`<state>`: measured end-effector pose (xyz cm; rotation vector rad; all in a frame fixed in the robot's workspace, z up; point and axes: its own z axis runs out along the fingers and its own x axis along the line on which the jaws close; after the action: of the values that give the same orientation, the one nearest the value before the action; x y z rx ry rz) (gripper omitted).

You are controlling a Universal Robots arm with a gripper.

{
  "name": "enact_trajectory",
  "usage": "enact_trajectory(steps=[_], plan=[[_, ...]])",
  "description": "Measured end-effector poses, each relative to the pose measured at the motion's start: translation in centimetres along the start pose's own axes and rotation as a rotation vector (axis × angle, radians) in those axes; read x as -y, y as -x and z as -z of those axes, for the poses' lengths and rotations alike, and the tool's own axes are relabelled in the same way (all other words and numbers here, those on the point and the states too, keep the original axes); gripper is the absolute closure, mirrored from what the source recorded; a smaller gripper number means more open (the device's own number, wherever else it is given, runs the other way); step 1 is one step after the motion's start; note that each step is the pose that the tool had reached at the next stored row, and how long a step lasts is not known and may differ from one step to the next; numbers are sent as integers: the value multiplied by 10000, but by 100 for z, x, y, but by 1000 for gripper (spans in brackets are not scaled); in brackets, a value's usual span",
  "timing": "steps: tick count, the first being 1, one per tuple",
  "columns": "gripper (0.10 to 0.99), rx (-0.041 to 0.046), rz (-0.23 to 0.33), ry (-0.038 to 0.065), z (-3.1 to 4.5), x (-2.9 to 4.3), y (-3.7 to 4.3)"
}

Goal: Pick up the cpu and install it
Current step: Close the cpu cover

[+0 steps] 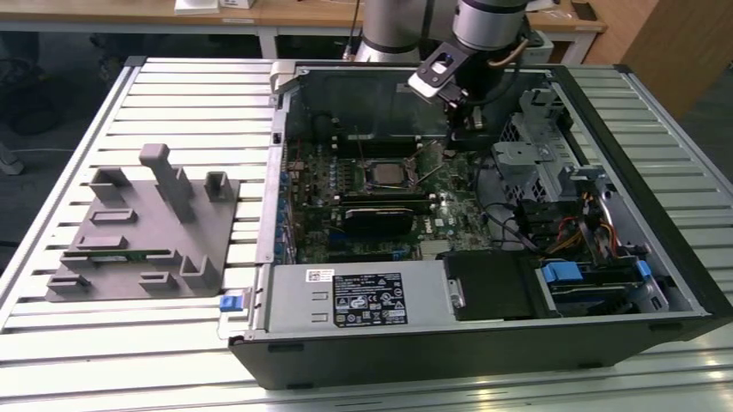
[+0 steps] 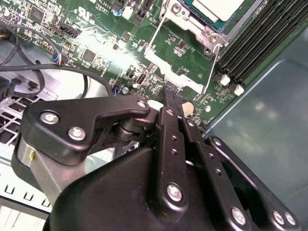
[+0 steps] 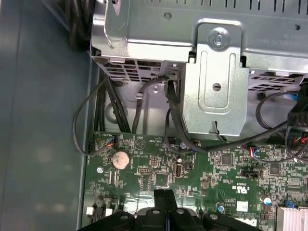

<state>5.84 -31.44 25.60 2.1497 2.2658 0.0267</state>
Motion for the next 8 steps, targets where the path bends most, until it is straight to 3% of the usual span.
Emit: enact_trajectory(steps=[8], plan=[[980,-2,0,-23,-11,-50,-3]])
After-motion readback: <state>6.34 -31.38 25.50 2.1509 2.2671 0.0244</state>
